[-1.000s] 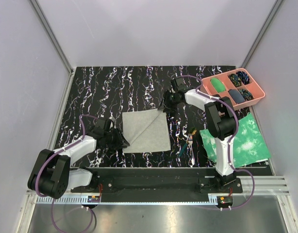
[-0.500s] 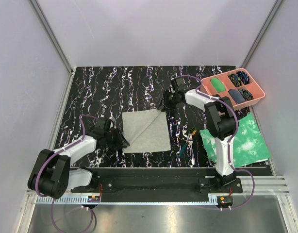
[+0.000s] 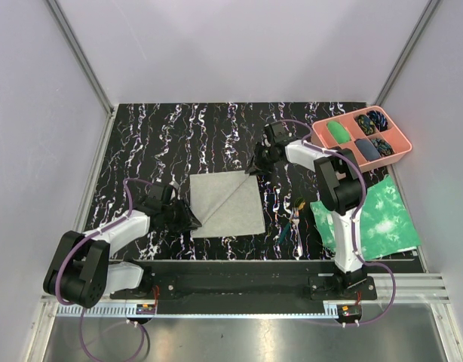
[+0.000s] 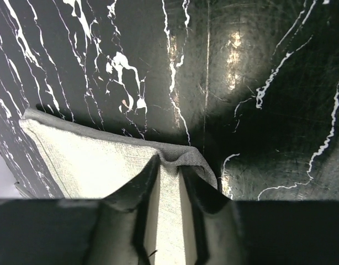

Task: Fold the napkin into a case and place the utensils inside
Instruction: Flatten out the upper triangle-folded napkin at the center of the board.

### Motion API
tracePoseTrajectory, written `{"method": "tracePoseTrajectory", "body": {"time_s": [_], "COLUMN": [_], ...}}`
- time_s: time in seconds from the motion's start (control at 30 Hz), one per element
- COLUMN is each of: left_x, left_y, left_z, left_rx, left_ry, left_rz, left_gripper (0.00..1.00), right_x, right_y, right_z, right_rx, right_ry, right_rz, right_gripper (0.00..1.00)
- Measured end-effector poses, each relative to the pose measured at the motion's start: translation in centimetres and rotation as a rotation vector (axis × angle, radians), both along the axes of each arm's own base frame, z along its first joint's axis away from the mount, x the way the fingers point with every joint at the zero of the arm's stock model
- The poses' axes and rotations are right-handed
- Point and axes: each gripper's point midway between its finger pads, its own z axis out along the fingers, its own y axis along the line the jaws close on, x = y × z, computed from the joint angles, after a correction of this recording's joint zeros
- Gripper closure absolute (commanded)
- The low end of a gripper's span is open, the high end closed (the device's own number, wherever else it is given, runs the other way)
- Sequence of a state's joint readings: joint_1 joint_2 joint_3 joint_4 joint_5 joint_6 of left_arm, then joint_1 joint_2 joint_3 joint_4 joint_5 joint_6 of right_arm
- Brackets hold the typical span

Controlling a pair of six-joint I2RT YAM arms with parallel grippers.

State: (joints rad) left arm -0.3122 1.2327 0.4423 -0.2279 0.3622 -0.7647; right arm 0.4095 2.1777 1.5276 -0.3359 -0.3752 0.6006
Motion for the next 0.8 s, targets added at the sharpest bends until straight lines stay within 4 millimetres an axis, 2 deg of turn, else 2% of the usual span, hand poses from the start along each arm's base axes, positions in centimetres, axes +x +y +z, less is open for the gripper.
{"method": "tracePoseTrajectory", "body": {"time_s": [0.2, 0.27, 0.37, 0.43, 0.5, 0.53, 0.6, 0.8], "left_x": [0.1, 0.2, 0.2, 0.2, 0.2, 0.2, 0.2, 0.2], "left_y": [0.0, -0.1, -0.1, -0.1, -0.1, -0.1, -0.1, -0.2], "left_z": [0.0, 0.0, 0.0, 0.0, 0.0, 0.0, 0.0, -0.1], "left_rx": [-0.001, -0.003, -0.003, -0.003, -0.003, -0.003, -0.003, -0.01], "left_ry": [-0.002, -0.004, -0.006, -0.006, -0.006, -0.006, -0.006, -0.009], "left_rz": [0.0, 0.0, -0.001, -0.001, -0.001, -0.001, -0.001, -0.001], "left_gripper": [0.7, 0.7, 0.7, 0.7, 0.7, 0.7, 0.7, 0.7], "right_x": [0.0, -0.3, -0.8, -0.9, -1.0, -1.1, -1.2, -1.3], "right_y": [-0.2, -0.5, -0.7, -0.8, -0.8, -0.9, -1.0, -1.2], "right_z": [-0.2, -0.1, 0.2, 0.3, 0.2, 0.1, 0.0, -0.1], "right_rx": [-0.012, -0.019, -0.022, -0.023, -0.025, -0.028, -0.031, -0.036], "right_ry": [0.001, 0.0, 0.0, -0.003, -0.001, -0.001, 0.005, 0.004], "right_rz": [-0.005, -0.007, -0.003, 0.0, 0.003, 0.005, 0.004, 0.009], "right_gripper": [0.78, 0.65, 0.62, 0.67, 0.82, 0.92, 0.98, 1.0]}}
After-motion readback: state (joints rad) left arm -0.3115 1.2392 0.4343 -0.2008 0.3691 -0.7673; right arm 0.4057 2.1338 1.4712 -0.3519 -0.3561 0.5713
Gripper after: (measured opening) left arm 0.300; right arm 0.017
